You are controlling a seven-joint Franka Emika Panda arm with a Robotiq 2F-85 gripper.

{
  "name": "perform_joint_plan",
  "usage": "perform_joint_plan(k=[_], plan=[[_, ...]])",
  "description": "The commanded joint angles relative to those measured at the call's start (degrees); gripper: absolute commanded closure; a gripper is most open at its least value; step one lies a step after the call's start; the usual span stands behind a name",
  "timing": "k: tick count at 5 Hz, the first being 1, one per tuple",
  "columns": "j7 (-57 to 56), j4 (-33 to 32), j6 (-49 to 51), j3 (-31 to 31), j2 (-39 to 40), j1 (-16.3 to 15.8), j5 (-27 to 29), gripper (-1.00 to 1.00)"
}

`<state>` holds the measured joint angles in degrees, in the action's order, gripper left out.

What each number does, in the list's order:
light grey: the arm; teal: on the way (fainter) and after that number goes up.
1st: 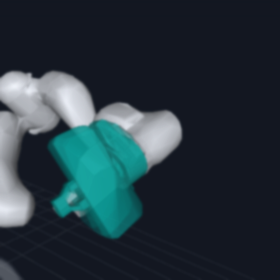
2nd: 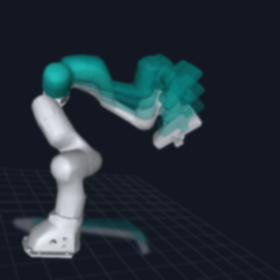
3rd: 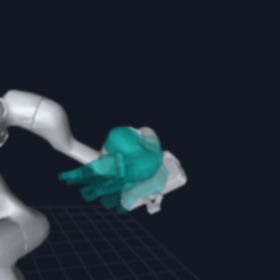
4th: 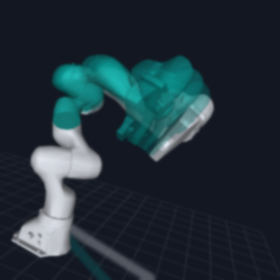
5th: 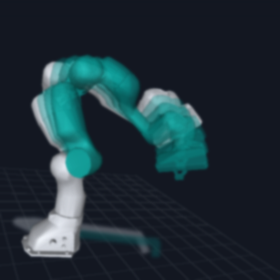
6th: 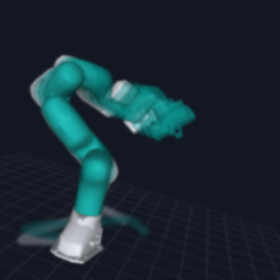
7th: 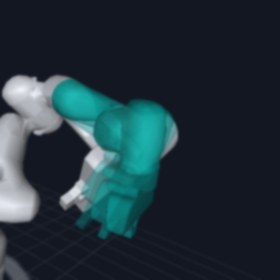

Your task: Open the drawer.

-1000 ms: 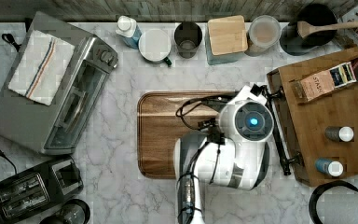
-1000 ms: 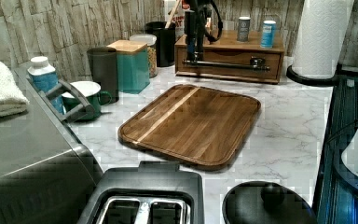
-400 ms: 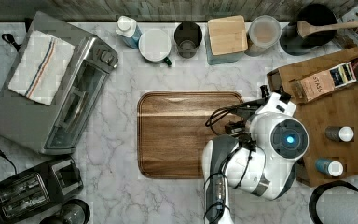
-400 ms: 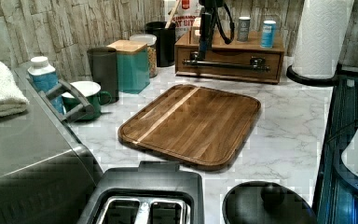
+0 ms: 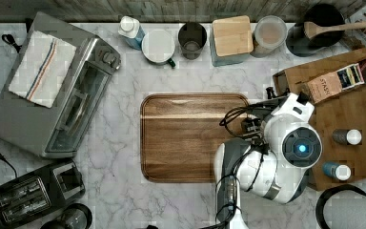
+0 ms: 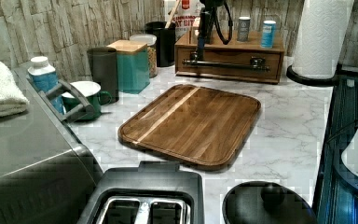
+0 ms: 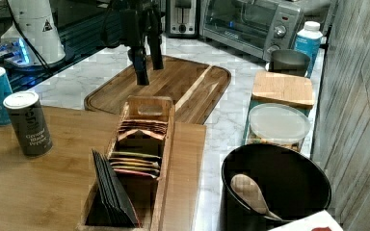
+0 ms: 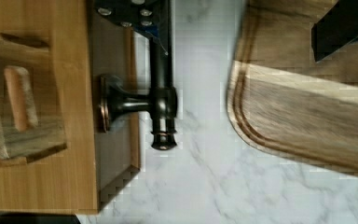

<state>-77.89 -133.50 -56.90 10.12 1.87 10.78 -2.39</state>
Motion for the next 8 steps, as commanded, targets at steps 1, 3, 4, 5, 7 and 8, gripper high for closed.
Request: perform_joint_plan(k=[1, 3, 4, 5, 7, 8], plan=[[-15.6, 1.1, -2.4, 2.3, 2.1, 4.1, 4.5, -1.0], [-17.2, 0.5, -5.6, 3.2, 3.8, 5.1, 7.9, -1.0], [-17.6, 1.8, -4.5, 2.7, 4.5, 6.8, 7.4, -1.0], [-18.3, 3.0, -2.7, 3.7, 5.9, 5.7, 7.9, -1.0], [-15.5, -2.0, -6.1, 1.2, 5.2, 6.4, 11.3, -1.0], [-13.9, -3.3, -7.1, 0.7, 5.1, 5.7, 11.6, -1.0]])
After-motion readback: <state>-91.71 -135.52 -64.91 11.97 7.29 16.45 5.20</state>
